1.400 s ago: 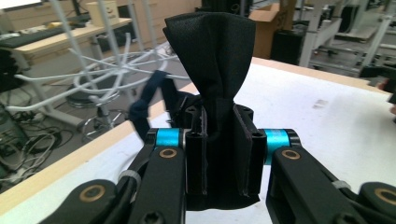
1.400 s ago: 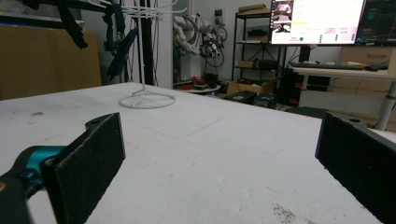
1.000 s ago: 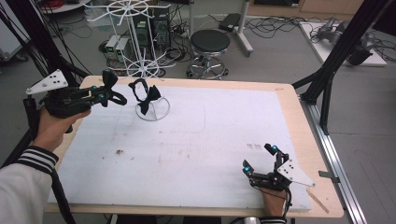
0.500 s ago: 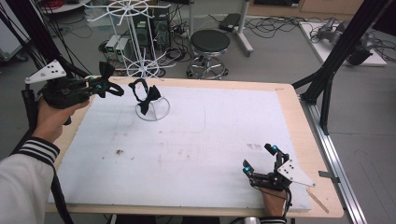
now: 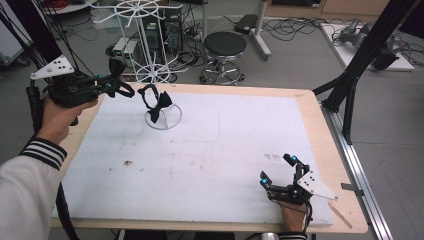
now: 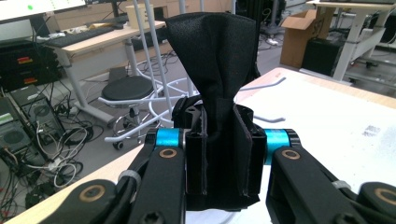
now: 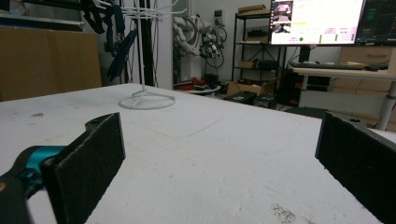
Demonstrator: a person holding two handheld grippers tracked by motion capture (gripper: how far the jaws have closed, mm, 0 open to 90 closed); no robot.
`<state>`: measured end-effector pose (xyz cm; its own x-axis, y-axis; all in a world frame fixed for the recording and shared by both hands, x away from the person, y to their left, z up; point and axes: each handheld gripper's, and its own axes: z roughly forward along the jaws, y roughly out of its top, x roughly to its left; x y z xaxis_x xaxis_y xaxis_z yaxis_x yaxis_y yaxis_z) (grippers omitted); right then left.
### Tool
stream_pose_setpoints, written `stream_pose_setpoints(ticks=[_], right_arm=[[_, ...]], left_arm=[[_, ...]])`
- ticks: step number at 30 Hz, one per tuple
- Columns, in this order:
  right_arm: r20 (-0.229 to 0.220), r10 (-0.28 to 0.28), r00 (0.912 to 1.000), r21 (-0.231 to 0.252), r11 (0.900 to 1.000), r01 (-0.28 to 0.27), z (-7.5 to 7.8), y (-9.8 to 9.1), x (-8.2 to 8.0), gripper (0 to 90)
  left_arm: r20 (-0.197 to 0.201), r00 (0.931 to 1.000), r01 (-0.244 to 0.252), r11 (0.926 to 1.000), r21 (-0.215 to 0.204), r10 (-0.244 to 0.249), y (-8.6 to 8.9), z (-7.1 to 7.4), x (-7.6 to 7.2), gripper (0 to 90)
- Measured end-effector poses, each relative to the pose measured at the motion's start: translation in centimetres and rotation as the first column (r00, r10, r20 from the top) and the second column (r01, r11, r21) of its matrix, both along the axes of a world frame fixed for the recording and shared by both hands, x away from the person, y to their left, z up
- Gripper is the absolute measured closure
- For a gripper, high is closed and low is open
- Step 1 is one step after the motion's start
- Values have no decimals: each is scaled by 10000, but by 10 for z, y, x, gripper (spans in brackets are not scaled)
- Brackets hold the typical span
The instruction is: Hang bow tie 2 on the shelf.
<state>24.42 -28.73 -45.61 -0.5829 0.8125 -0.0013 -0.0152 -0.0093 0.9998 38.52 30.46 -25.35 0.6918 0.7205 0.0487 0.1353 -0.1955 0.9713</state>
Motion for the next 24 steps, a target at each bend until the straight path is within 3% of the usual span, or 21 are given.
stream_pose_setpoints(ticks=[12, 24], right_arm=[[0, 1, 10000, 4, 10000, -1, 0, 0, 0, 7], [-57, -11, 10000, 43, 10000, 11, 0, 0, -1, 7]], left_arm=[[105, 9999, 85, 10000, 12, -85, -6, 7, 9, 763], [-232, 9997, 117, 9998, 141, -113, -20, 4, 18, 763]])
